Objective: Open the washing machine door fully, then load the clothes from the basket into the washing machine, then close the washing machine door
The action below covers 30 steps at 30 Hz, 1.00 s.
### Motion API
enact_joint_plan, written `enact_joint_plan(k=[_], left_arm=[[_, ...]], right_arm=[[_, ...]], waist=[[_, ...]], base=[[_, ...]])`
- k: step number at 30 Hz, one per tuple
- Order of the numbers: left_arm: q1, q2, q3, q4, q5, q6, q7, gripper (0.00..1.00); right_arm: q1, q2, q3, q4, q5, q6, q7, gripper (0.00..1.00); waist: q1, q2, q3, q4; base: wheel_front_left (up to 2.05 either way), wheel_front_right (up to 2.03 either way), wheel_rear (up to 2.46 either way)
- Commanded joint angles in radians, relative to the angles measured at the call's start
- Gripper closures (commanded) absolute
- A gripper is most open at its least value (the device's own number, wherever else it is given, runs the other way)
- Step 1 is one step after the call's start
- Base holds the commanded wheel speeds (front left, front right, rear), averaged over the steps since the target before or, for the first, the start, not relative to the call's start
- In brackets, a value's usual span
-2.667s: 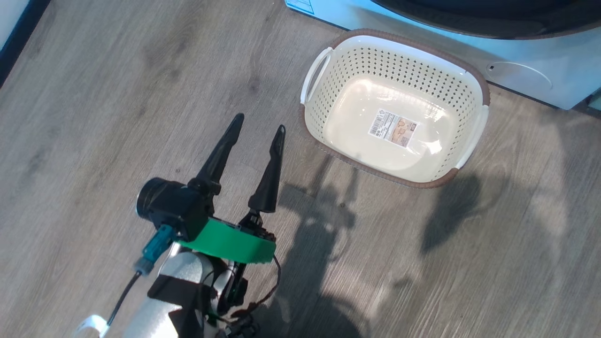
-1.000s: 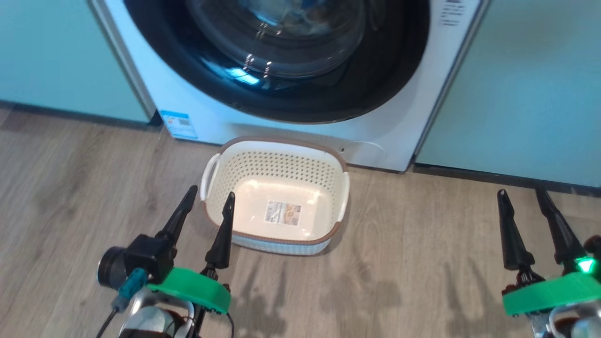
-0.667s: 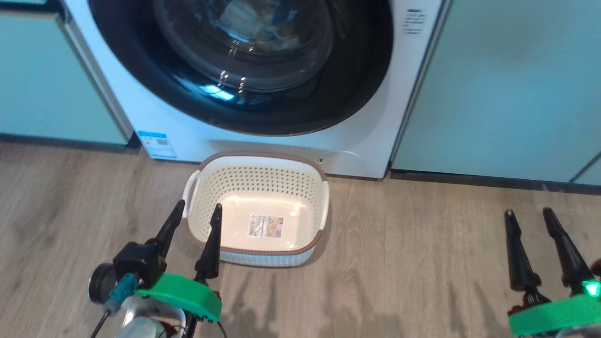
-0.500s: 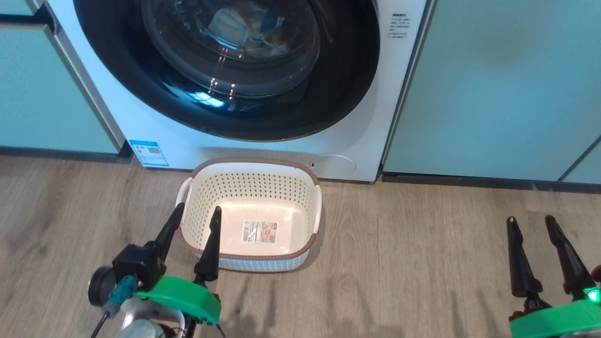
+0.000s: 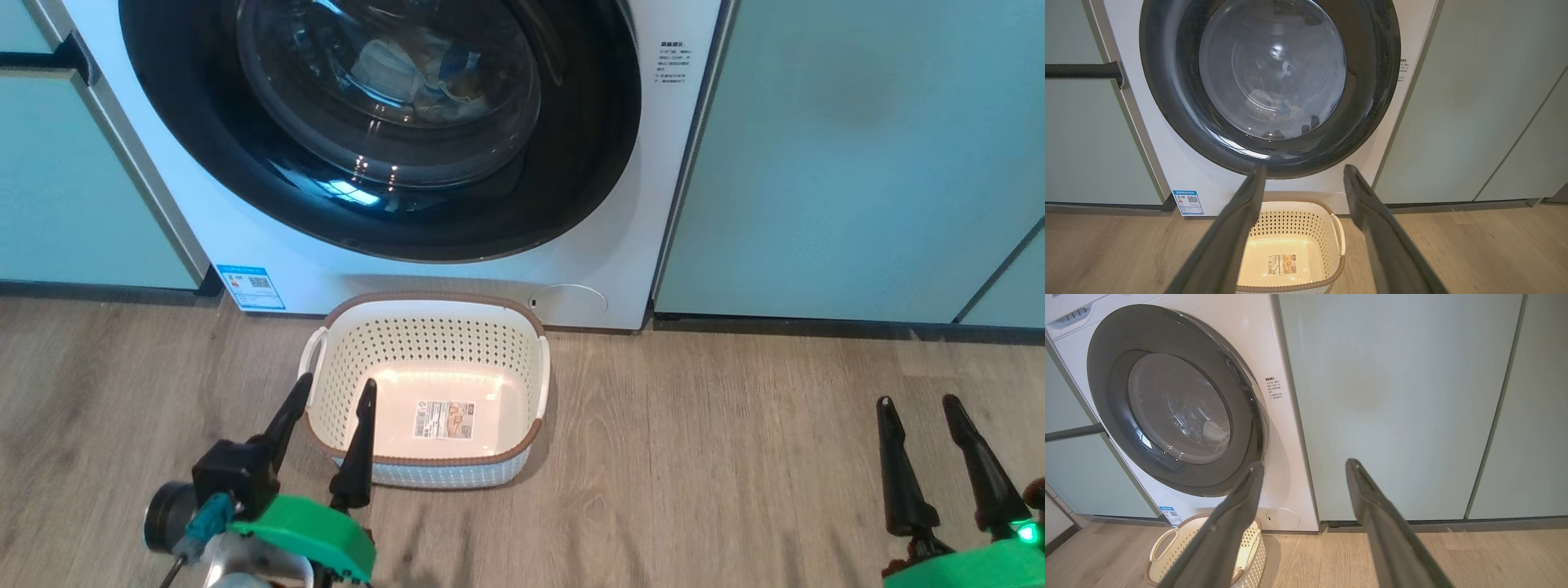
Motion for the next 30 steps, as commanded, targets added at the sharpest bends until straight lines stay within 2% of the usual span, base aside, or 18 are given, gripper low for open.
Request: enact_joint_plan(k=[1, 28, 29, 30], left_arm=[[-0.032, 0.018, 0.043, -0.040, -0.010, 0.009, -0.001, 0.00], [-0.032, 0.039, 0.022, -0.043, -0.015, 0.018, -0.003, 0.00], [0.004, 0.020, -0.012, -0.005, -0.008, 0.016, -0.003, 1.00], [0.004, 0.017, -0.011, 0.007, -0.008, 0.016, -0.001, 1.00]], right_arm=[[-0.025, -0.004, 0.021, -0.038, 0.008, -0.003, 0.003, 0.00], [-0.032, -0.004, 0.033, -0.029, 0.022, -0.003, -0.001, 0.00], [-0.001, 0.000, 0.009, 0.001, 0.016, 0.000, 0.007, 1.00], [0.000, 0.000, 0.010, 0.012, 0.016, 0.000, 0.007, 1.00]], waist=[[0.0001, -0.0001, 0.001, 0.000], [0.0001, -0.0001, 0.006, 0.000], [0.0001, -0.0001, 0.006, 0.000], [0.0001, -0.0001, 0.006, 0.000]], base=[[0.00, 0.00, 0.00], [0.00, 0.00, 0.00], [0.00, 0.00, 0.00], [0.00, 0.00, 0.00]])
